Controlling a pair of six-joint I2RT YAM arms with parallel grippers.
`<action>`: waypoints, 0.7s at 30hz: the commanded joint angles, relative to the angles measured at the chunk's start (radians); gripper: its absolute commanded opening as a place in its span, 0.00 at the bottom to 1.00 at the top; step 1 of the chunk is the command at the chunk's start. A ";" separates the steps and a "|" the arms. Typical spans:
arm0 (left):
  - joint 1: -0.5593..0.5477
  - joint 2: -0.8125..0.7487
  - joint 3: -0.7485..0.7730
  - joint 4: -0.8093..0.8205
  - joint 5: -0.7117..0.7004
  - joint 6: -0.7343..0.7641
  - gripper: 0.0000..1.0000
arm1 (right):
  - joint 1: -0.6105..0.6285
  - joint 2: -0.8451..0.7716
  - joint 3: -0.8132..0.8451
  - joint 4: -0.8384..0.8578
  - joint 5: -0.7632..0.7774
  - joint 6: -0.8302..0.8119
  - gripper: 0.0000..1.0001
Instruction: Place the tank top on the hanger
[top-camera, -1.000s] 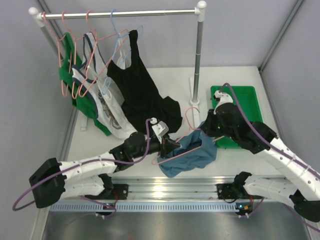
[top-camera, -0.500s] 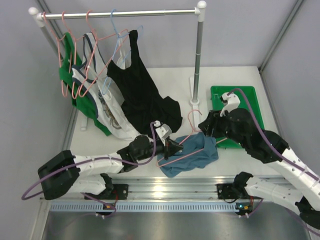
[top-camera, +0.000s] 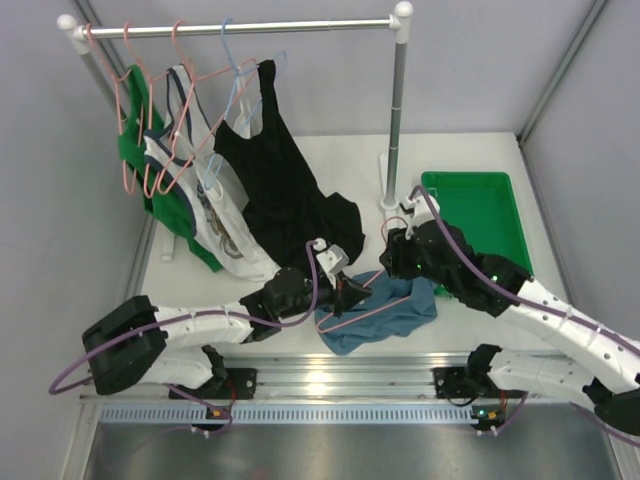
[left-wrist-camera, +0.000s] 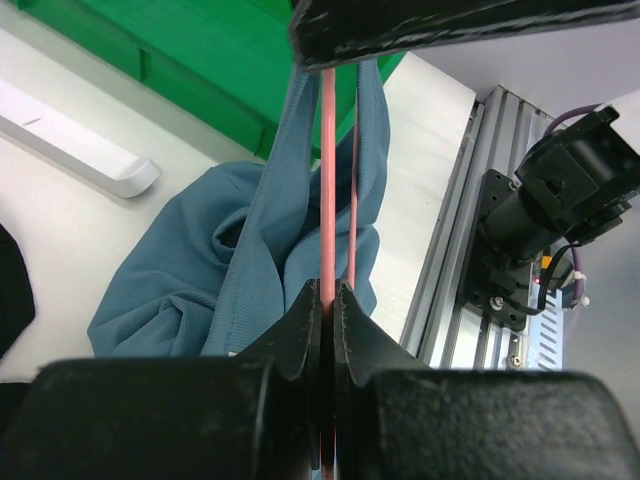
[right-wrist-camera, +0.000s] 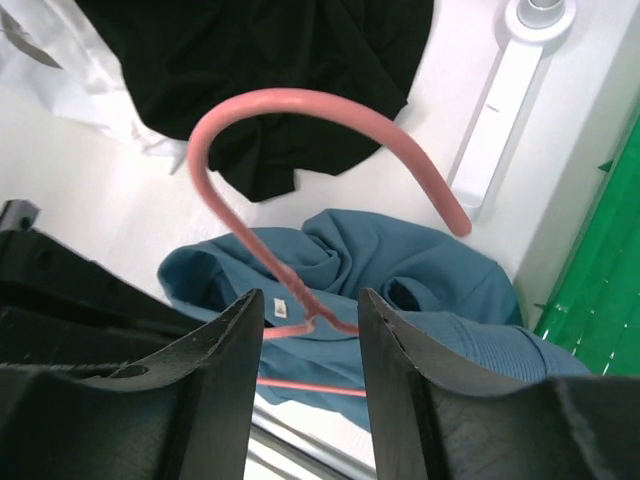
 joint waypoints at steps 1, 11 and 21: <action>-0.009 0.005 0.044 0.094 0.014 0.001 0.00 | 0.017 0.020 -0.002 0.068 0.061 -0.018 0.42; -0.018 0.026 0.088 0.031 0.006 0.006 0.00 | 0.032 0.050 -0.037 0.097 0.119 -0.020 0.15; -0.020 0.054 0.157 -0.084 -0.058 -0.040 0.20 | 0.055 0.040 -0.054 0.089 0.193 -0.037 0.00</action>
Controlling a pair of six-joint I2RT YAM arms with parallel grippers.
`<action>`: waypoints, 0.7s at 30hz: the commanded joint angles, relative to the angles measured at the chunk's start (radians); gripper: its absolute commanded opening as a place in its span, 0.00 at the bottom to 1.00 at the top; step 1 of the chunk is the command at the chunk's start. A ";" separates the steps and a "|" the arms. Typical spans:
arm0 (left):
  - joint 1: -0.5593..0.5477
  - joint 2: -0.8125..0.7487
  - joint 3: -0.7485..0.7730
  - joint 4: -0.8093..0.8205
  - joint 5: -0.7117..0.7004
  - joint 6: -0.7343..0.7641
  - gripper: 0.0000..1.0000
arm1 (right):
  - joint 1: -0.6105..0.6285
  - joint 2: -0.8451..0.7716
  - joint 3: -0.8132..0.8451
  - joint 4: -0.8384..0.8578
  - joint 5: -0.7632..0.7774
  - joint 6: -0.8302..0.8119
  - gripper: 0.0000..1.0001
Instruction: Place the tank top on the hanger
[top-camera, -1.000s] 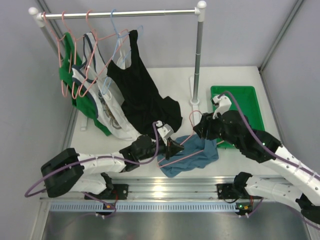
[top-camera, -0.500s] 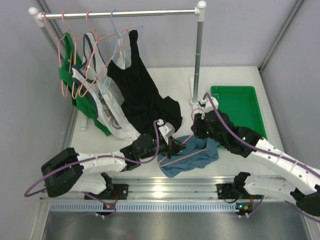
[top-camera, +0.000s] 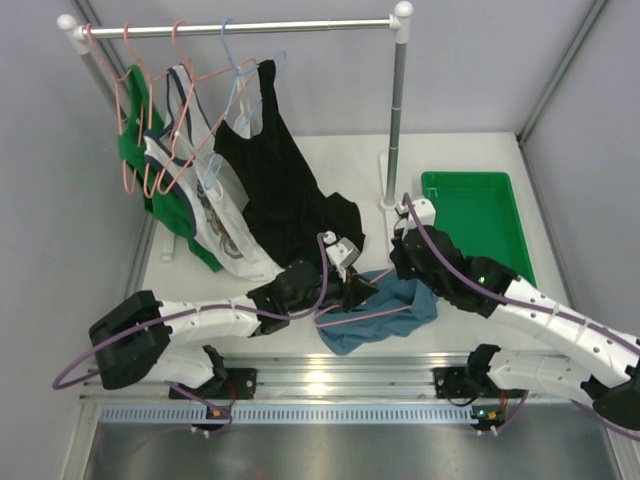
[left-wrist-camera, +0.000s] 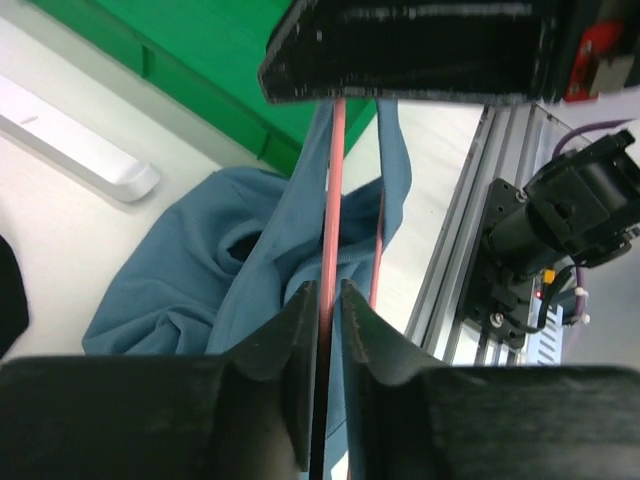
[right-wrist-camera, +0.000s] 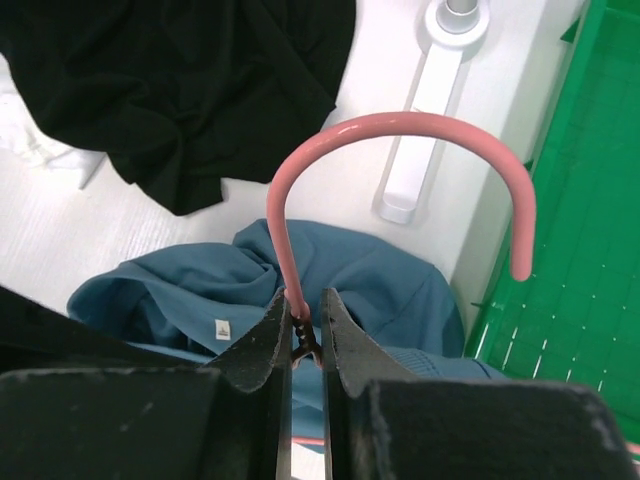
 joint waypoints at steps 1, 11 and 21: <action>-0.005 0.009 0.069 0.013 -0.038 -0.032 0.23 | 0.036 -0.003 0.002 0.059 0.032 0.012 0.00; -0.004 -0.046 0.098 -0.110 -0.192 -0.088 0.43 | 0.090 0.031 0.017 0.024 0.159 0.023 0.00; -0.005 -0.212 0.095 -0.271 -0.328 -0.117 0.47 | 0.117 0.048 0.045 -0.034 0.236 0.052 0.00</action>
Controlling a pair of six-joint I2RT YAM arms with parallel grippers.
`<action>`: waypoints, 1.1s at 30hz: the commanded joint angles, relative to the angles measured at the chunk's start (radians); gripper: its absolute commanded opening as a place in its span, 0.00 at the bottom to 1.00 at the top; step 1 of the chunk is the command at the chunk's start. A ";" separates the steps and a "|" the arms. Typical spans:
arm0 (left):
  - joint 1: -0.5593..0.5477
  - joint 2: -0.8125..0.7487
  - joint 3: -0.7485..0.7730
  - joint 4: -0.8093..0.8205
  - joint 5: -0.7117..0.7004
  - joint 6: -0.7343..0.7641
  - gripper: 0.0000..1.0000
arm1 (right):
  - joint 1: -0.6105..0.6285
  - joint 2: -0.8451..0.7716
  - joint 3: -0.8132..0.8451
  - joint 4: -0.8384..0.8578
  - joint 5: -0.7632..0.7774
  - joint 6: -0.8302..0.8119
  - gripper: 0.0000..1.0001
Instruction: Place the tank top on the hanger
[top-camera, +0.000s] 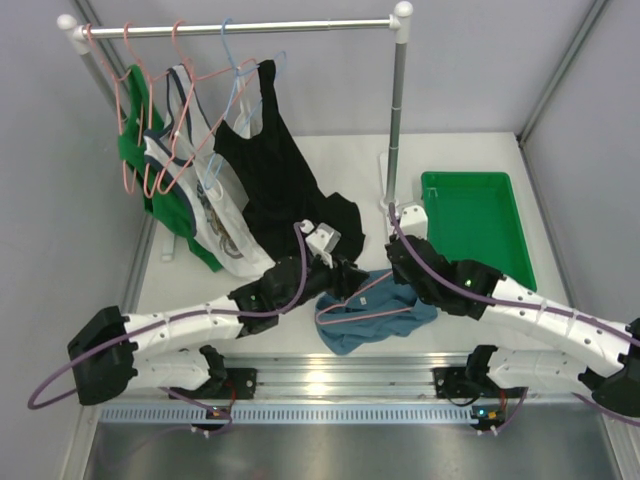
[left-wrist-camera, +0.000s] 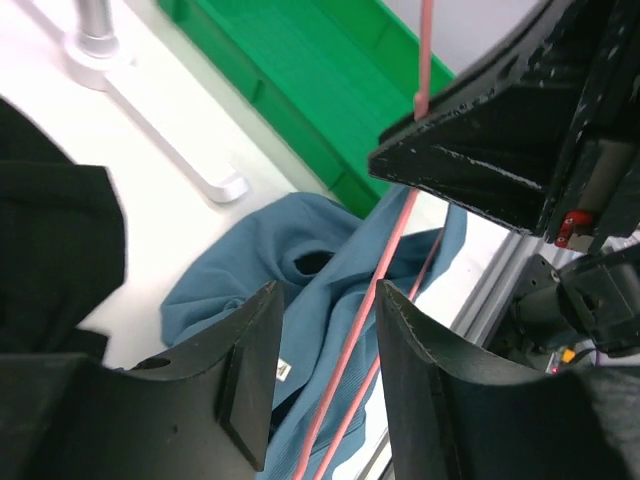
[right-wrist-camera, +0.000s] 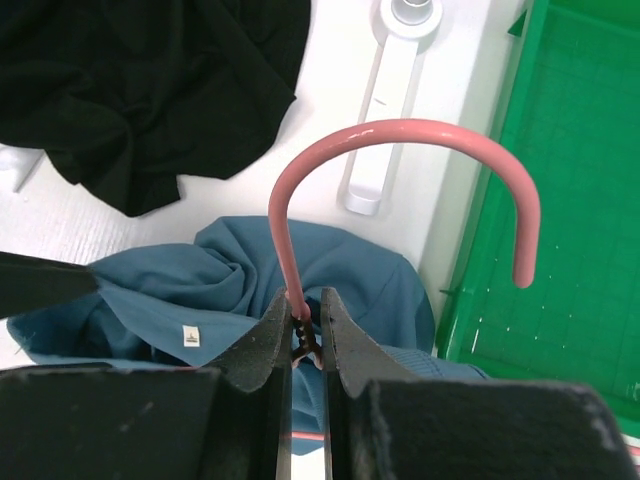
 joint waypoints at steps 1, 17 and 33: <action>-0.003 -0.086 0.041 -0.094 -0.123 -0.033 0.47 | 0.018 -0.004 0.042 -0.003 0.058 0.014 0.00; 0.008 -0.180 0.123 -0.878 -0.377 -0.327 0.51 | 0.020 -0.019 0.060 -0.046 0.098 0.019 0.00; 0.040 -0.003 0.087 -0.749 -0.171 -0.347 0.49 | 0.021 -0.040 0.056 -0.054 0.094 0.025 0.00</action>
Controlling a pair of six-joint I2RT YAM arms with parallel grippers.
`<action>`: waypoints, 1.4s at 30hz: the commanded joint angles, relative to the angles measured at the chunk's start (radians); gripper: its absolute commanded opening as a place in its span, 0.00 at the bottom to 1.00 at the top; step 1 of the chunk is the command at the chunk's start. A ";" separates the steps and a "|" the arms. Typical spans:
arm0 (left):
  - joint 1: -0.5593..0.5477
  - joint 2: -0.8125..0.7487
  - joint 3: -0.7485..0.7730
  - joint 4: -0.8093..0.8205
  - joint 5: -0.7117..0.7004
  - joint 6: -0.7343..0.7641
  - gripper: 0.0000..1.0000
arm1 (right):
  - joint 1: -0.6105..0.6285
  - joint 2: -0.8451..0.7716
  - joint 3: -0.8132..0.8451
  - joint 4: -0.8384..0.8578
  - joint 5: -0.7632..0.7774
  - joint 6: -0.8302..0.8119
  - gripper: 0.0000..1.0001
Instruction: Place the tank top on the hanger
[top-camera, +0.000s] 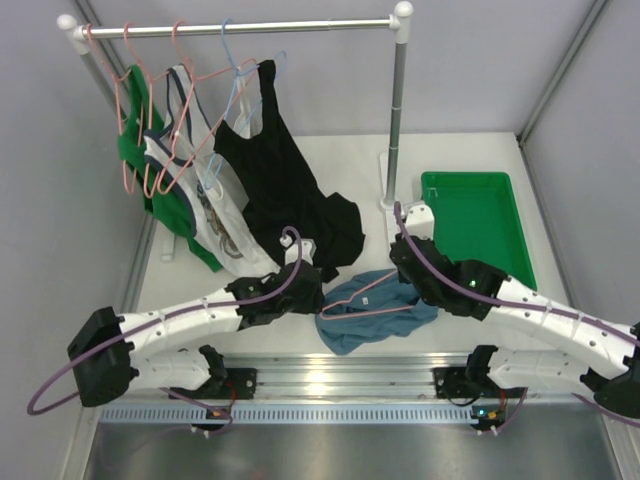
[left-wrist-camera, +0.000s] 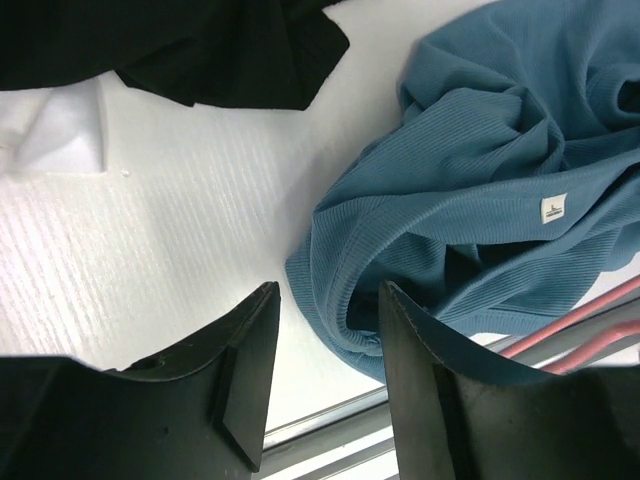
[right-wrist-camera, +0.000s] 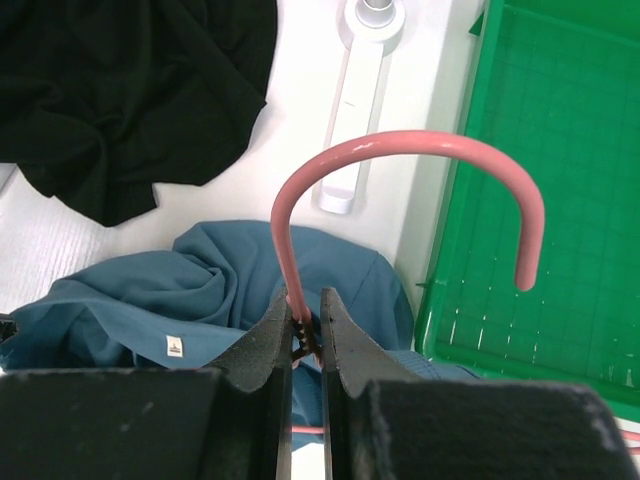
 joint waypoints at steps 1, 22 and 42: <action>0.005 0.023 -0.003 0.058 0.045 -0.009 0.49 | 0.017 -0.025 0.041 -0.005 0.032 0.001 0.00; 0.005 -0.011 -0.017 -0.009 0.100 -0.017 0.00 | 0.017 0.012 0.073 -0.024 0.135 0.059 0.00; 0.005 -0.101 0.170 -0.086 0.052 0.135 0.00 | 0.040 0.079 0.117 -0.017 0.193 0.050 0.00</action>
